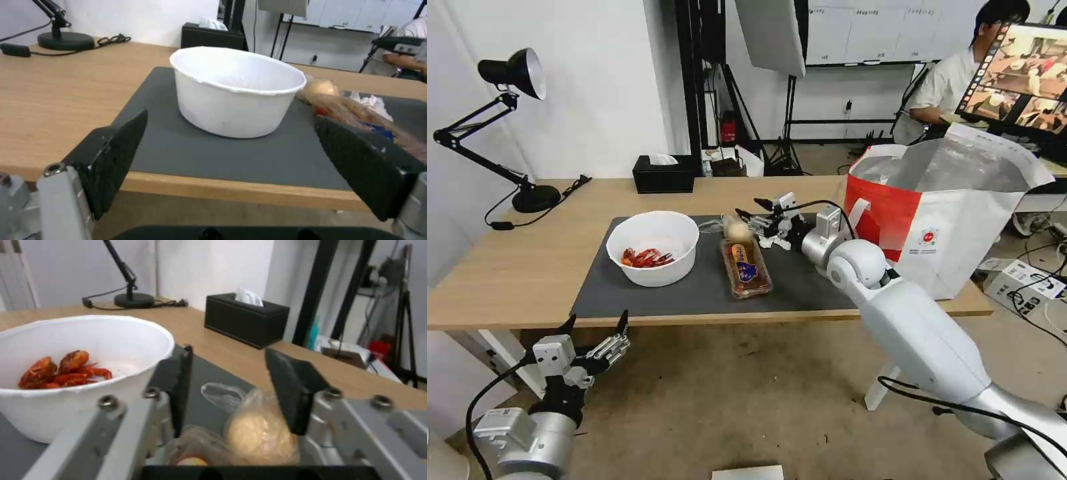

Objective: Pick up the trash from the table and place it into the takeout bag.

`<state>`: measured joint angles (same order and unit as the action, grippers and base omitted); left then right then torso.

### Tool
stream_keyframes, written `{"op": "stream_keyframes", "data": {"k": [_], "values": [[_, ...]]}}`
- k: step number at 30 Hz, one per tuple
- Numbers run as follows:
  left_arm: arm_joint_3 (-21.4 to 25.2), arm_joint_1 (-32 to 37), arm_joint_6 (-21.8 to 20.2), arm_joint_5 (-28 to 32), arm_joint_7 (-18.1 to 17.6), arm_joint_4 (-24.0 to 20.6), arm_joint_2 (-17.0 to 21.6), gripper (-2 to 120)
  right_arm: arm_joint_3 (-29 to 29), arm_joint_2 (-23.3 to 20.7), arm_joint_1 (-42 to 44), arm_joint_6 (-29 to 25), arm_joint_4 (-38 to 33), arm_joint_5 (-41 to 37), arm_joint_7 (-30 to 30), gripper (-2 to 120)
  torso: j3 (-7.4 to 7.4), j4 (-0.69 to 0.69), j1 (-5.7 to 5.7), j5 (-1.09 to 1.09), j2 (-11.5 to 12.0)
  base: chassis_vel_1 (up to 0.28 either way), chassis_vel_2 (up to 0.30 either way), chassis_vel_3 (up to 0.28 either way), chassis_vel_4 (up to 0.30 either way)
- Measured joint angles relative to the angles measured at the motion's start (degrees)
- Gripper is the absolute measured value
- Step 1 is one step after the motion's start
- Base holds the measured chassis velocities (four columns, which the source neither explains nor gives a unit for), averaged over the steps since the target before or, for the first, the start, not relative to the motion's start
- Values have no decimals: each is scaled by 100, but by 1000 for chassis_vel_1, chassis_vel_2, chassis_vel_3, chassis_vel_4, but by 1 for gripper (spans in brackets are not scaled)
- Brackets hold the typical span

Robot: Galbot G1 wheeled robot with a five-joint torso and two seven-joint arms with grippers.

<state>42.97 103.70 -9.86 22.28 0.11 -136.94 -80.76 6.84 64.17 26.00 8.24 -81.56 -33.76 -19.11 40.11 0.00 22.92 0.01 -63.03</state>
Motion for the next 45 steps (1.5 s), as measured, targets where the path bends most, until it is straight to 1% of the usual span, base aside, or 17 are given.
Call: {"op": "stream_keyframes", "data": {"k": [1,2,3,4,5,7,8,11,19,28,38,42,45], "values": [[0,0,0,0,1,0,0,100,15,29,-17,-64,108,24,-99,38,0,1,0,0,0,0,0,0,0],[1,0,0,0,2,1,1,100,58,74,-43,-108,288,58,-270,31,0,1,0,-1,0,0,0,0,0],[3,0,0,0,3,1,2,100,91,91,-53,-110,355,65,-327,28,0,1,0,-1,0,0,0,0,0],[3,0,0,0,3,1,2,100,91,91,-53,-110,355,65,-327,28,0,1,0,-1,0,0,0,0,0],[9,1,0,1,3,1,2,100,146,120,-71,-86,451,68,-411,21,0,0,0,-1,0,0,0,0,0],[14,5,0,1,4,0,-10,100,232,160,-103,28,571,70,-516,11,0,1,0,-1,0,0,0,0,0],[14,5,0,1,4,0,-10,100,232,160,-103,28,571,70,-516,11,0,1,0,-1,0,0,0,0,0],[-12,39,0,38,4,0,-50,100,289,237,-155,281,691,79,-530,0,0,1,0,-2,0,0,0,0,0],[-70,29,-3,24,17,53,-90,100,379,296,-233,525,897,102,-438,0,0,1,0,-2,0,0,0,0,0],[-98,23,-9,3,59,78,-90,100,400,309,-199,588,983,103,-416,0,0,1,0,-1,0,0,0,0,0],[-177,-2,-21,96,150,82,2,100,399,278,-132,666,943,96,-393,0,-1,1,0,-1,0,0,0,0,0],[-199,-28,-27,136,199,83,86,100,402,255,-125,678,913,95,-379,0,-1,1,0,-1,0,0,0,0,0],[-232,-56,-57,308,253,83,221,100,415,230,-123,699,864,97,-348,0,-1,0,0,-2,0,0,0,0,0]]}}
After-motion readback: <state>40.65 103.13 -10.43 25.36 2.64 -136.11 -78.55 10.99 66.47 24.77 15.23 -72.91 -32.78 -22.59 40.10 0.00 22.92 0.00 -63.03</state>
